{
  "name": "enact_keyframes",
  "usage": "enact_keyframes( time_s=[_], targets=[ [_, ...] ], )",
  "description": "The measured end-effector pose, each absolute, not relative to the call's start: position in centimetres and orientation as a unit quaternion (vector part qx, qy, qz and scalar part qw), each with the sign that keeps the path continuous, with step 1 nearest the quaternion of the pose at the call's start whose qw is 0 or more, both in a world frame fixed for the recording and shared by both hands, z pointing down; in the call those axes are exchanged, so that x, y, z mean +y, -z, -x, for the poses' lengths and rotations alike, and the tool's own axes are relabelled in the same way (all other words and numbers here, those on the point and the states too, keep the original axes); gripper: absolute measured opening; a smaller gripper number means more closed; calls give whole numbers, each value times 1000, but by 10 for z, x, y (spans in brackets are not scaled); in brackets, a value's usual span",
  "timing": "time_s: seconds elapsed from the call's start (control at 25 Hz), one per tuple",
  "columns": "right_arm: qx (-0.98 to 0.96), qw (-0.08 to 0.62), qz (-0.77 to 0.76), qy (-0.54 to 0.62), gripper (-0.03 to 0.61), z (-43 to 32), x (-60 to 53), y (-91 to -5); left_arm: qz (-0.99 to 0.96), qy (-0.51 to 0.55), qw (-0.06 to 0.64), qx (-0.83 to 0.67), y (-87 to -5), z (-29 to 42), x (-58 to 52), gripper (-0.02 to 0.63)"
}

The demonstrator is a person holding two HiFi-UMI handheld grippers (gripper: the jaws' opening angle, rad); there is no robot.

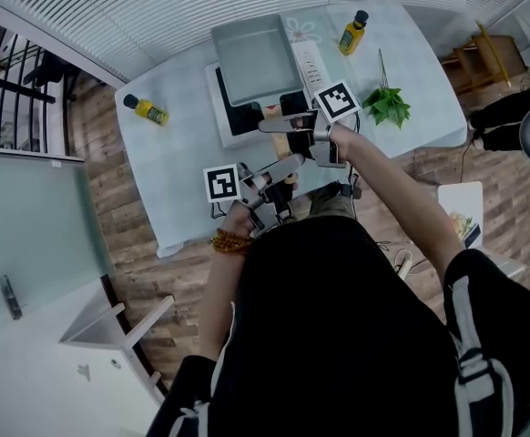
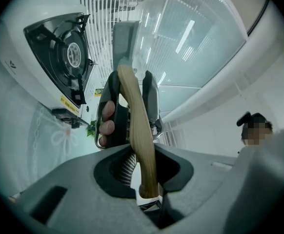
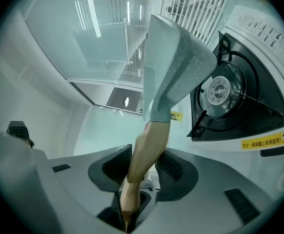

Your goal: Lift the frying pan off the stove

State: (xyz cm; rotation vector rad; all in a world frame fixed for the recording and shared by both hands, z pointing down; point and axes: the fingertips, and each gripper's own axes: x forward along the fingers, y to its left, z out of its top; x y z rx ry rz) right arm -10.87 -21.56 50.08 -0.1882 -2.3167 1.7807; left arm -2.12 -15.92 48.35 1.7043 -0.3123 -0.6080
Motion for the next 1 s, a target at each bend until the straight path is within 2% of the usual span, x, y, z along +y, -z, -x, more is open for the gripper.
enact_keyframes(
  time_s=[1.0],
  targets=[
    [-844,72,97,-523,140,124,-192,-413,-781,271,550,-117,-419,32,-139,78]
  ],
)
